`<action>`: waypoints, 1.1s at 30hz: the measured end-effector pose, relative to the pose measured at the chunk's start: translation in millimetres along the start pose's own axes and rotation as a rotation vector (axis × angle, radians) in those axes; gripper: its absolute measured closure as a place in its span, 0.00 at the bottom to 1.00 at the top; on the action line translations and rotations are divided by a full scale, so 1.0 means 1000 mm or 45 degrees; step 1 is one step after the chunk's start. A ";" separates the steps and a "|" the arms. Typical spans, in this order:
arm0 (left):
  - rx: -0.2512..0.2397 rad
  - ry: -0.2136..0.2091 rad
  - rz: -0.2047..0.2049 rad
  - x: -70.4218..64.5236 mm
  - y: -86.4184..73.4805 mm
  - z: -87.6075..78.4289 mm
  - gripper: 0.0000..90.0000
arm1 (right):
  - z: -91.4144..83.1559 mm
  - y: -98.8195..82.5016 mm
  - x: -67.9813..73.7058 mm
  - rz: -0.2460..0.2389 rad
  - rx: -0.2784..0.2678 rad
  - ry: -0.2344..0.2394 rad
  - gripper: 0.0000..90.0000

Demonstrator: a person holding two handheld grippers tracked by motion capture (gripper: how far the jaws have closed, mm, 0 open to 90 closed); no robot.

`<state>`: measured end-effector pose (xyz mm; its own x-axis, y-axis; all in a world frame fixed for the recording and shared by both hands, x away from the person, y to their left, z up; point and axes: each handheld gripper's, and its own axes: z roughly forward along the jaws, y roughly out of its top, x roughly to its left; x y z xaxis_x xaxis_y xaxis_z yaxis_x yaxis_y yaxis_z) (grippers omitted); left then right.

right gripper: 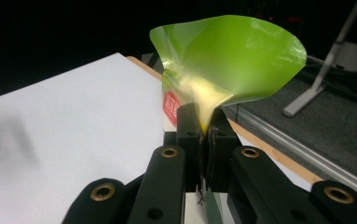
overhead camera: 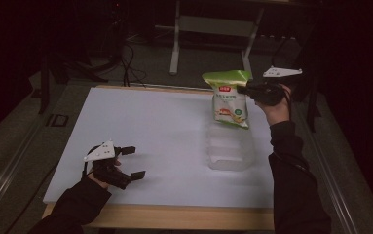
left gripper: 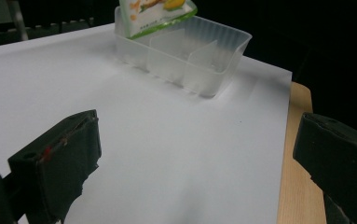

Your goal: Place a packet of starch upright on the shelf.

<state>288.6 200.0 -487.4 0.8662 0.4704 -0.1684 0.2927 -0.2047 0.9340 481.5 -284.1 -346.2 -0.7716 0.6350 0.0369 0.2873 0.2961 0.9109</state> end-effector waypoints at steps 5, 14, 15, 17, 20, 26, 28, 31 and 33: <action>-0.003 0.001 -0.002 0.001 -0.001 -0.001 0.01 | 0.011 -0.011 -0.010 0.051 -0.004 0.002 0.96; 0.006 -0.005 -0.001 0.001 -0.002 0.000 0.02 | 0.028 -0.023 -0.017 0.065 0.000 0.020 0.96; 0.007 -0.005 0.001 0.001 -0.003 0.000 0.01 | 0.029 -0.024 -0.018 0.076 -0.007 0.023 0.96; 0.011 -0.006 -0.003 0.002 -0.003 0.000 0.01 | 0.029 -0.026 -0.019 0.080 -0.020 0.025 0.96; 0.016 -0.006 -0.008 0.002 -0.004 0.000 0.01 | 0.028 -0.031 -0.019 0.090 -0.028 0.022 0.96; 0.029 -0.016 -0.002 0.001 -0.004 0.001 0.01 | 0.019 -0.045 -0.023 0.132 -0.075 0.014 0.96; 0.032 -0.016 0.000 0.000 -0.004 0.002 0.01 | 0.016 -0.050 -0.025 0.148 -0.082 0.016 0.96; 0.038 -0.019 0.001 0.000 -0.004 0.003 0.01 | 0.012 -0.056 -0.026 0.163 -0.084 0.008 0.96; 0.037 -0.019 0.003 0.000 -0.004 0.003 0.01 | 0.011 -0.061 -0.026 0.165 -0.086 0.004 0.96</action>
<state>288.5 198.1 -492.2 0.8729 0.4569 -0.1711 0.3022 -0.2310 0.9248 489.7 -310.8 -407.1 -0.7323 0.6627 0.1569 0.3458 0.1634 0.9240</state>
